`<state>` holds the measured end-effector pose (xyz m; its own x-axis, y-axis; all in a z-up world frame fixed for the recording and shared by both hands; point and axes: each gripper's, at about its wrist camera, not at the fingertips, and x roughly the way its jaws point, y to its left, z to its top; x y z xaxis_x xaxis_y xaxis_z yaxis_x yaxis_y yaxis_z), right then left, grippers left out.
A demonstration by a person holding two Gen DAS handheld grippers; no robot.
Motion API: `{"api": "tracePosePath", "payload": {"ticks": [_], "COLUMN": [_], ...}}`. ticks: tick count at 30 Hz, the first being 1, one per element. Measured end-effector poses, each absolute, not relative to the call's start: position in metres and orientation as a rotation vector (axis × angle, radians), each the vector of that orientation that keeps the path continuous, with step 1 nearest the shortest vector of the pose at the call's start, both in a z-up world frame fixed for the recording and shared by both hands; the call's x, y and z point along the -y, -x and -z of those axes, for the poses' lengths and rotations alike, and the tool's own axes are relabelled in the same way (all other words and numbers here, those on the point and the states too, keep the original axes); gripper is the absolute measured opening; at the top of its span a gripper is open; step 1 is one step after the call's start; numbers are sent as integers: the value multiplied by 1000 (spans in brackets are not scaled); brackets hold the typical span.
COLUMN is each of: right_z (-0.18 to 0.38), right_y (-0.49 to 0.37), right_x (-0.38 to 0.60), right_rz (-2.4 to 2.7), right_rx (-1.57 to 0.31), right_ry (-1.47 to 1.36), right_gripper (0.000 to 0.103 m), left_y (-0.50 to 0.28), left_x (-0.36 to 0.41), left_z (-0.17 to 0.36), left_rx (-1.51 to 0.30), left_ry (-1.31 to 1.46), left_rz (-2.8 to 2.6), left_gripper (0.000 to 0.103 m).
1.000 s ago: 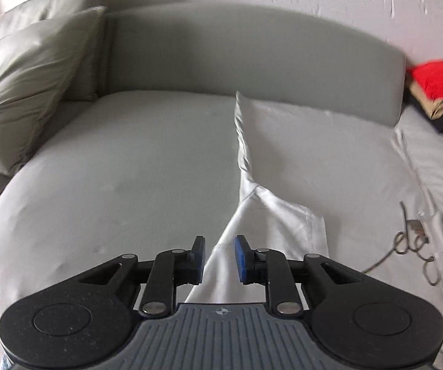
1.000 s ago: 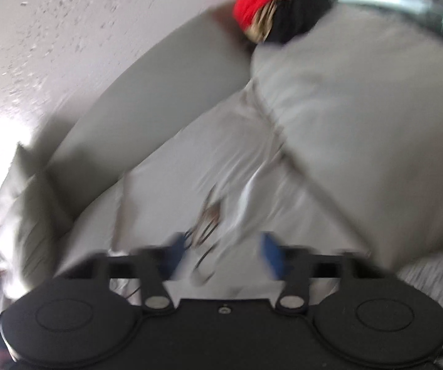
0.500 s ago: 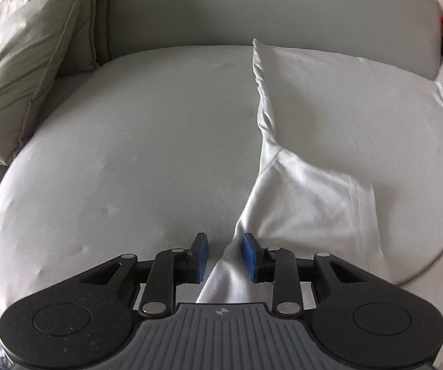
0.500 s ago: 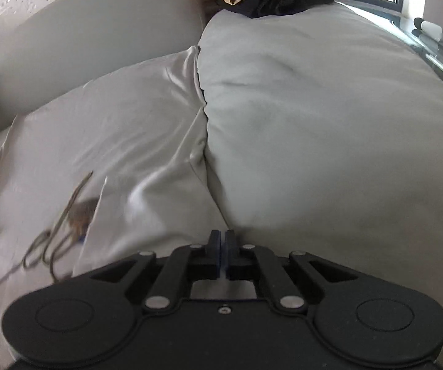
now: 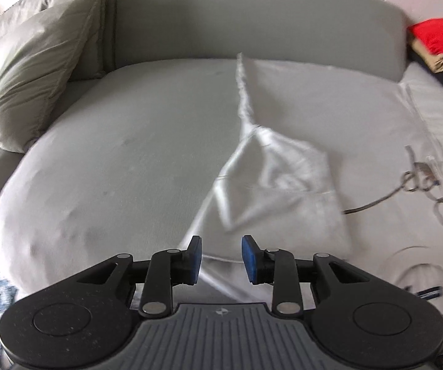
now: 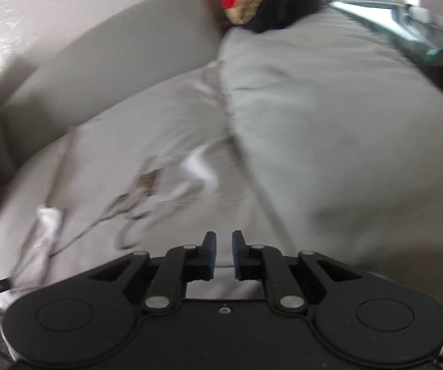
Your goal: Fold clothes
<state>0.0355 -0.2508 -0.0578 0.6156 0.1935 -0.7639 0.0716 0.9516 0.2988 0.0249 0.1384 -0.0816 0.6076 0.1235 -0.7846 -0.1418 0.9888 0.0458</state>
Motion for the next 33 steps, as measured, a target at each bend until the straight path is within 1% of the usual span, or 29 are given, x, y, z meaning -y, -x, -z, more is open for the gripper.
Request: {"api": "tracePosePath", "payload": {"ticks": [3, 4, 6, 11, 13, 14, 15, 17, 20, 22, 23, 24, 29, 33], "right_z": [62, 67, 78, 82, 79, 80, 81, 78, 68, 59, 57, 55, 62, 73], "right_y": [-49, -52, -58, -26, -9, -3, 3, 16, 27, 26, 23, 20, 4, -2], "right_x": [224, 215, 206, 200, 204, 207, 210, 215, 220, 218, 215, 212, 199, 192], "right_rz": [-120, -137, -153, -199, -217, -226, -236, -247, -248, -248, -253, -257, -264, -266], "right_rx": [-918, -919, -959, -1003, -1050, -1073, -1092, -1074, -1001, -942, -925, -912, -933, -953], "right_ry": [-256, -235, -210, -121, -124, -147, -171, -219, -267, -254, -227, -201, -199, -216], "right_gripper": [13, 14, 21, 21, 21, 21, 21, 21, 21, 19, 12, 9, 9, 10], "left_y": [-33, -35, -40, -15, 2, 11, 18, 31, 45, 47, 46, 43, 27, 23], "left_x": [-120, -114, -106, -97, -90, -87, -85, -86, -85, -81, -78, -73, -51, -39], "left_z": [89, 92, 106, 104, 103, 103, 104, 105, 95, 86, 83, 83, 85, 108], "left_rx": [-900, -898, -946, -963, -980, -997, -1010, -1019, -972, -923, -910, -905, -893, -953], "left_ry": [-21, -39, -77, -105, -128, -129, -117, -73, -7, 11, 5, -13, -100, -135], "left_rz": [-108, -91, -86, -41, -8, 17, 46, 99, 115, 118, 118, 118, 123, 137], "left_gripper": [31, 33, 34, 34, 32, 29, 29, 31, 32, 34, 35, 35, 36, 36]}}
